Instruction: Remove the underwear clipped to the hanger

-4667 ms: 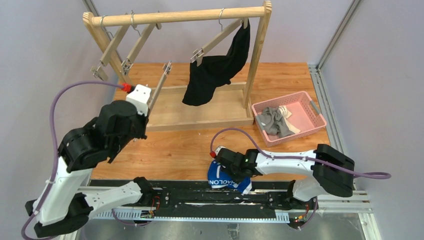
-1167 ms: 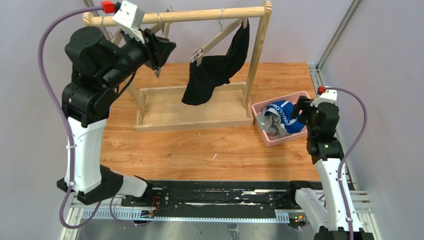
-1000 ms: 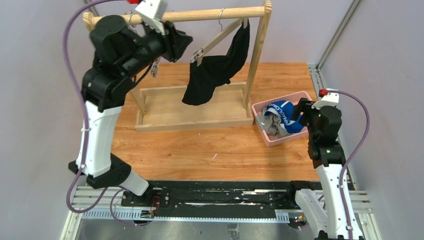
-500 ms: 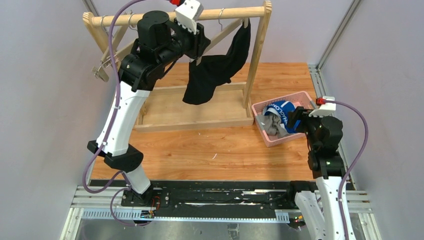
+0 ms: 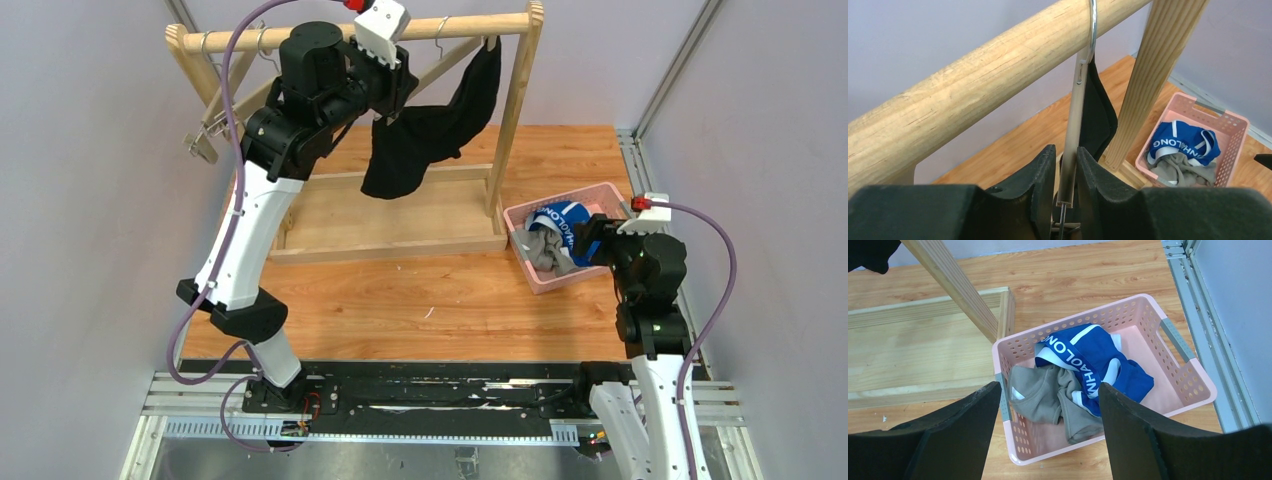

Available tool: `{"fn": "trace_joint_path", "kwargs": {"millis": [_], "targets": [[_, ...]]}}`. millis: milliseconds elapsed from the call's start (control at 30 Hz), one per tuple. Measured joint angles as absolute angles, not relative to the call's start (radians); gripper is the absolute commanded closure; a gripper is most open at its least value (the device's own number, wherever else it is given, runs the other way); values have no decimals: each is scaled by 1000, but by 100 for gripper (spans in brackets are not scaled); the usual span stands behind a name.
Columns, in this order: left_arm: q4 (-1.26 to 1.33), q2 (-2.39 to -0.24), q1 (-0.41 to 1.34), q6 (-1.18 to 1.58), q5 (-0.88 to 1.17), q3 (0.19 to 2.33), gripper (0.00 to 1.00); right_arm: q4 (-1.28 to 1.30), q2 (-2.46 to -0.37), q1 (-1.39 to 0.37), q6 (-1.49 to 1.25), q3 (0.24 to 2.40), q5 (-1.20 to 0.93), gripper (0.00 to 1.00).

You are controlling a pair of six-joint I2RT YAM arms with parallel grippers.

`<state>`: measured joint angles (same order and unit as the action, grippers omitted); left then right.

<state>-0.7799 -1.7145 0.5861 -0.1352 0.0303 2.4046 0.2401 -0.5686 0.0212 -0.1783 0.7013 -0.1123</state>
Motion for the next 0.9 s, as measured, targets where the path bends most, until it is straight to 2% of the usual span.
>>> {"fn": "trace_joint_path", "kwargs": {"millis": [533, 833, 900], "targets": [[-780, -1744, 586, -150, 6, 2405, 60, 236, -554, 21, -176, 701, -139, 27], [-780, -1754, 586, -152, 1, 2405, 97, 233, -544, 21, -175, 693, -142, 27], [-781, -1761, 587, -155, 2, 2405, 100, 232, -542, 21, -175, 693, -142, 27]]}}
